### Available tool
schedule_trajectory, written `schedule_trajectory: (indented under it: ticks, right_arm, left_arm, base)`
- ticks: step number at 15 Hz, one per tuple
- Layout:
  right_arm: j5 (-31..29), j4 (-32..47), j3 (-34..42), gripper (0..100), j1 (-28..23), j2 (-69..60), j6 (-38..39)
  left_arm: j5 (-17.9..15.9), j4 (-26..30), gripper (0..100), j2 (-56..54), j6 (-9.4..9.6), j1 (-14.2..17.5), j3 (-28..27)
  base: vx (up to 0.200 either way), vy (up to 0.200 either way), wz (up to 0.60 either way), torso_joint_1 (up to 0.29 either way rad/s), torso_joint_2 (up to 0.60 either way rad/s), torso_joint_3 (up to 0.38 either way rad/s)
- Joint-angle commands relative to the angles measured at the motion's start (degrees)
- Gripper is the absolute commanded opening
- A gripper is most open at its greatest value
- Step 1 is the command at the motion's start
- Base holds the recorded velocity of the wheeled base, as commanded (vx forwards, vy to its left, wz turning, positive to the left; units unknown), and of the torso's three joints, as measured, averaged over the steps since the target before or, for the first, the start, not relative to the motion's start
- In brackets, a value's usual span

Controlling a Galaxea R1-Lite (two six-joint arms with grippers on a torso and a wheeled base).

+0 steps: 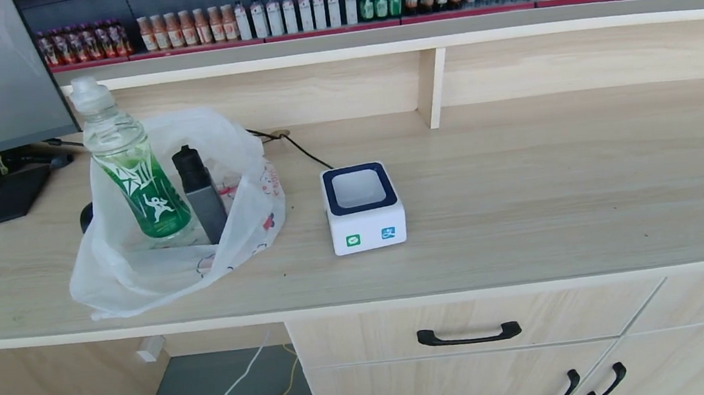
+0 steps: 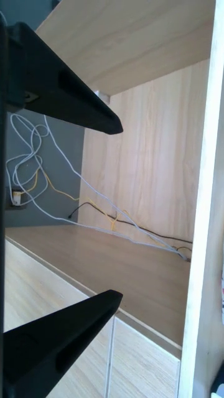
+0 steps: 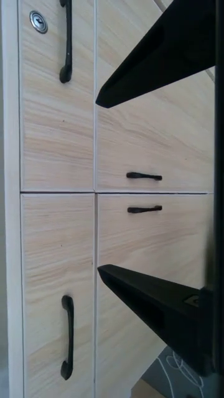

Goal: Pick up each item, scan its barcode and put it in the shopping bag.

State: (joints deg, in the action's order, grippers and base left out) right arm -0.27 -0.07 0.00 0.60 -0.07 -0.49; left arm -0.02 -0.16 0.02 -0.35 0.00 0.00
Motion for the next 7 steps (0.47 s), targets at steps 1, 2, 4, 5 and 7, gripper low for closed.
schedule_trajectory:
  ticks: [1, 2, 4, 5, 7]
  right_arm:
    - [0.0, 0.0, 0.0, 100, -0.1, 0.1, -0.1]
    - [0.0, 0.0, 0.0, 100, -0.1, 0.1, -0.1]
    - [0.0, 0.0, 0.0, 100, -0.1, 0.1, 0.0]
    - [0.0, 0.0, 0.0, 100, -0.1, 0.1, 0.0]
    - [0.0, 0.1, 0.0, 100, -0.1, 0.1, 0.0]
  left_arm:
    - [0.0, 0.0, 100, 0.0, 0.00, 0.0, 0.0]
    - [0.0, 0.0, 100, 0.0, 0.00, 0.0, 0.0]
    - [0.0, 0.0, 100, 0.0, 0.00, 0.0, 0.0]
    - [0.0, 0.0, 100, 0.0, 0.00, 0.0, 0.0]
    - [0.0, 0.0, 100, 0.0, 0.44, 0.0, 0.0]
  base:
    - [0.000, 0.000, 0.00, 0.000, 0.00, 0.000]
    - [0.000, 0.000, 0.00, 0.000, 0.00, 0.000]
    - [0.000, 0.000, 0.00, 0.000, 0.00, 0.000]
    - [0.000, 0.000, 0.00, 0.000, 0.00, 0.000]
    - [0.000, 0.000, 0.00, 0.000, 0.00, 0.000]
